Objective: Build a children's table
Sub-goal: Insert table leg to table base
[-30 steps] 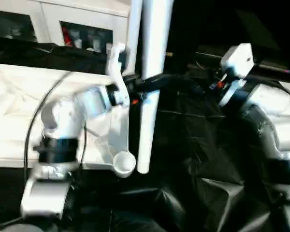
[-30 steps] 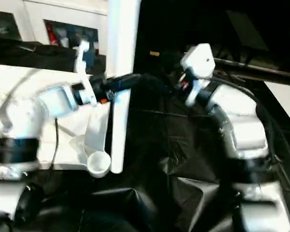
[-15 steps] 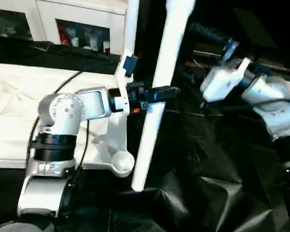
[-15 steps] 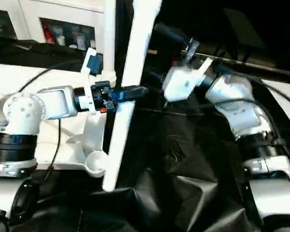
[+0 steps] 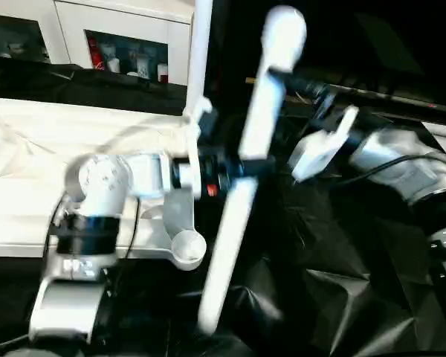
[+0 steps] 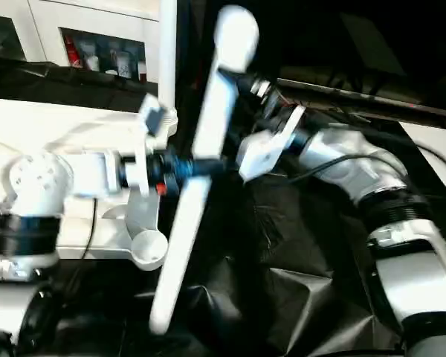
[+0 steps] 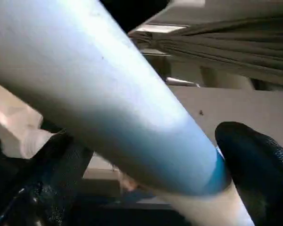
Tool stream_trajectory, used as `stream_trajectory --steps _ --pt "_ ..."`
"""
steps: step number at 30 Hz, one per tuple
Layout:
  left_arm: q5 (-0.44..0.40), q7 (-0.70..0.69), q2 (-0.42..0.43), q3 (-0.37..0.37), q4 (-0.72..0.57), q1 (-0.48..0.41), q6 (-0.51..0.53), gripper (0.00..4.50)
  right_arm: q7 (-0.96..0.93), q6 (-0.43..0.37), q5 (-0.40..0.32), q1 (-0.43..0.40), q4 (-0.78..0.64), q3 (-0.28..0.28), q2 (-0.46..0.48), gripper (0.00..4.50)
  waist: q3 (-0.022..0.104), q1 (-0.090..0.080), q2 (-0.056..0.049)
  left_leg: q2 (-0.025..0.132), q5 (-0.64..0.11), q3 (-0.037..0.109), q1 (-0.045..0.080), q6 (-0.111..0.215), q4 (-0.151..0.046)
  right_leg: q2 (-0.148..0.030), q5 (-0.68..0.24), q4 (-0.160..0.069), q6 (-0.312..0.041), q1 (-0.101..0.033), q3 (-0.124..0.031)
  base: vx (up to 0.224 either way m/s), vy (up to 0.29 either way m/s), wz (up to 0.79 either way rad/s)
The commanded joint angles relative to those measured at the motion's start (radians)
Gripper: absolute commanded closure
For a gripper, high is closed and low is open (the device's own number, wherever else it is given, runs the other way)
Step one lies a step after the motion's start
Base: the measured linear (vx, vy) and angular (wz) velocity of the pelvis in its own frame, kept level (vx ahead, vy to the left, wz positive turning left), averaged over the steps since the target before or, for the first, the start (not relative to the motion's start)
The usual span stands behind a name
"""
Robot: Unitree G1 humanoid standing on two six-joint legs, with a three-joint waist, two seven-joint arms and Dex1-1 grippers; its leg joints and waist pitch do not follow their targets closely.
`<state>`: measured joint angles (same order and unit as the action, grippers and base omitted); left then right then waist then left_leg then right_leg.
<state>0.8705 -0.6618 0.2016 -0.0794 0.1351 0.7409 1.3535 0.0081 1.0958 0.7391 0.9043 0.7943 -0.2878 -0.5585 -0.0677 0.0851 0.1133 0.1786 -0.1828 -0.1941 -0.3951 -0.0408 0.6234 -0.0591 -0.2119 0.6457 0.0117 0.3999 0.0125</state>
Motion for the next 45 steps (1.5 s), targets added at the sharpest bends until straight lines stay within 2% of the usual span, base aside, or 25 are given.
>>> stream_trajectory --steps 1,5,6,9,11,14,16,23,24,26,27,28,29,30,32,35,38,43,45 --pt "0.028 0.006 -0.010 0.020 -0.040 -0.008 0.033 2.72 -0.053 0.027 0.041 0.000 0.026 -0.025 -0.004 0.00 0.070 -0.008 -0.022 0.031 -0.178 0.012 0.033 -0.035 -0.065 -0.044 -0.036 -0.067 -0.192 -0.042 -0.028 0.000 0.000 0.00" --pt "0.031 0.007 -0.011 0.024 -0.061 -0.022 0.053 2.73 -0.081 0.043 0.065 -0.009 0.051 -0.044 0.001 0.00 0.072 -0.013 -0.026 0.030 -0.188 0.014 0.031 -0.041 -0.066 -0.043 -0.040 -0.066 -0.190 -0.042 -0.027 0.000 0.000 0.00" --pt "0.029 0.009 -0.011 0.025 -0.064 -0.024 0.054 2.73 -0.080 0.051 0.063 -0.011 0.062 -0.049 0.002 0.28 0.072 -0.013 -0.026 0.030 -0.188 0.014 0.031 -0.038 -0.065 -0.042 -0.036 -0.066 -0.191 -0.042 -0.027 0.000 0.000 0.00" --pt "0.025 0.011 -0.009 0.027 -0.066 -0.022 0.054 2.73 -0.070 0.067 0.052 -0.011 0.097 -0.066 -0.001 0.35 0.073 -0.014 -0.028 0.030 -0.182 0.014 0.031 -0.029 -0.065 -0.041 -0.011 -0.064 -0.197 -0.042 -0.027 0.000 0.000 0.00" --pt "0.016 0.009 -0.007 0.030 -0.061 -0.016 0.047 2.73 -0.067 0.070 0.050 -0.007 0.119 -0.073 -0.002 0.76 0.073 -0.016 -0.028 0.029 -0.179 0.014 0.030 -0.026 -0.064 -0.040 0.000 -0.063 -0.203 -0.043 -0.027 0.000 0.000 0.00" --pt "0.003 0.002 -0.003 0.030 -0.054 -0.008 0.034 2.73 -0.082 0.063 0.066 -0.001 0.145 -0.087 -0.004 0.83 0.073 -0.020 -0.028 0.028 -0.173 0.013 0.029 -0.023 -0.064 -0.040 0.012 -0.062 -0.206 -0.045 -0.027 0.000 0.000 0.00" --pt "-0.005 -0.004 0.001 0.033 -0.054 -0.004 0.028 2.73 -0.094 0.061 0.080 0.003 0.162 -0.097 -0.006 1.13 0.073 -0.025 -0.027 0.028 -0.178 0.014 0.027 -0.024 -0.063 -0.041 -0.002 -0.064 -0.206 -0.046 -0.027 0.000 0.000 0.00" --pt "-0.013 0.000 0.001 0.040 -0.052 -0.005 0.010 2.73 -0.095 0.054 0.085 0.006 0.190 -0.112 -0.013 1.33 0.073 -0.030 -0.028 0.029 -0.182 0.014 0.028 -0.018 -0.063 -0.041 -0.008 -0.064 -0.211 -0.045 -0.027 0.000 0.000 0.00" --pt "-0.018 -0.002 0.002 0.048 -0.057 -0.006 0.000 2.73 -0.093 0.052 0.084 0.007 0.197 -0.116 -0.015 1.38 0.073 -0.031 -0.023 0.029 -0.181 0.013 0.027 -0.016 -0.063 -0.041 -0.008 -0.065 -0.211 -0.045 -0.027 0.000 0.000 0.00" --pt "-0.030 -0.020 0.018 0.071 -0.077 -0.011 -0.022 2.73 -0.096 0.050 0.087 0.006 0.202 -0.119 -0.019 1.45 0.073 -0.030 -0.026 0.029 -0.181 0.013 0.027 -0.012 -0.062 -0.041 -0.016 -0.065 -0.209 -0.044 -0.028 0.000 0.000 0.00" --pt "-0.035 -0.032 0.023 0.077 -0.086 -0.013 -0.039 2.73 -0.104 0.048 0.091 0.007 0.207 -0.124 -0.022 1.46 0.073 -0.031 -0.024 0.029 -0.181 0.012 0.028 -0.010 -0.062 -0.041 -0.016 -0.066 -0.209 -0.044 -0.028 0.000 0.000 0.00" --pt "-0.038 -0.040 0.027 0.079 -0.092 -0.015 -0.049 2.38 -0.109 0.047 0.094 0.008 0.210 -0.128 -0.024 1.46 0.073 -0.029 -0.025 0.029 -0.175 0.013 0.027 -0.011 -0.062 -0.042 -0.012 -0.064 -0.209 -0.045 -0.028 0.000 0.000 0.00" --pt "-0.067 -0.085 0.066 0.119 -0.113 -0.019 -0.092 2.03 -0.118 0.042 0.101 0.008 0.216 -0.131 -0.029 1.47 0.072 -0.028 -0.025 0.030 -0.177 0.014 0.029 -0.012 -0.063 -0.042 -0.021 -0.065 -0.206 -0.042 -0.027 0.000 0.000 0.00" --pt "-0.067 -0.085 0.066 0.119 -0.113 -0.019 -0.092 2.03 -0.118 0.042 0.101 0.008 0.216 -0.131 -0.029 1.49 0.073 -0.029 -0.026 0.031 -0.182 0.014 0.027 -0.013 -0.063 -0.043 -0.028 -0.065 -0.205 -0.043 -0.028 0.000 0.000 0.00" --pt "-0.124 -0.129 0.113 0.170 -0.133 -0.022 -0.172 1.98 -0.121 0.037 0.106 0.005 0.223 -0.134 -0.035 1.51 0.072 -0.029 -0.025 0.035 -0.190 0.016 0.027 -0.016 -0.065 -0.045 -0.046 -0.068 -0.202 -0.044 -0.028 0.000 0.000 0.00" --pt "-0.184 -0.181 0.159 0.204 -0.141 -0.020 -0.276 1.64 -0.125 0.036 0.108 0.000 0.230 -0.138 -0.042 1.82 0.072 -0.031 -0.026 0.033 -0.179 0.013 0.027 -0.024 -0.063 -0.043 -0.033 -0.063 -0.194 -0.042 -0.029 0.000 0.000 0.00" --pt "-0.203 -0.228 0.205 0.199 -0.148 -0.005 -0.332 1.60 -0.125 0.027 0.103 -0.005 0.237 -0.139 -0.048 1.90 0.072 -0.032 -0.027 0.033 -0.178 0.013 0.027 -0.034 -0.064 -0.043 -0.023 -0.061 -0.192 -0.043 -0.030 0.000 0.000 0.00" --pt "-0.239 -0.231 0.245 0.173 -0.114 0.028 -0.416 1.60 -0.107 0.004 0.085 -0.009 0.262 -0.140 -0.051 2.30 0.072 -0.030 -0.028 0.032 -0.174 0.011 0.029 -0.037 -0.063 -0.042 -0.005 -0.060 -0.202 -0.042 -0.030 0.000 0.000 0.00" --pt "-0.259 -0.229 0.249 0.134 -0.065 0.048 -0.479 1.60 -0.087 -0.014 0.080 -0.014 0.278 -0.145 -0.052 2.42 0.072 -0.030 -0.027 0.032 -0.179 0.011 0.028 -0.037 -0.063 -0.041 -0.010 -0.060 -0.200 -0.042 -0.030 0.000 0.000 0.00"
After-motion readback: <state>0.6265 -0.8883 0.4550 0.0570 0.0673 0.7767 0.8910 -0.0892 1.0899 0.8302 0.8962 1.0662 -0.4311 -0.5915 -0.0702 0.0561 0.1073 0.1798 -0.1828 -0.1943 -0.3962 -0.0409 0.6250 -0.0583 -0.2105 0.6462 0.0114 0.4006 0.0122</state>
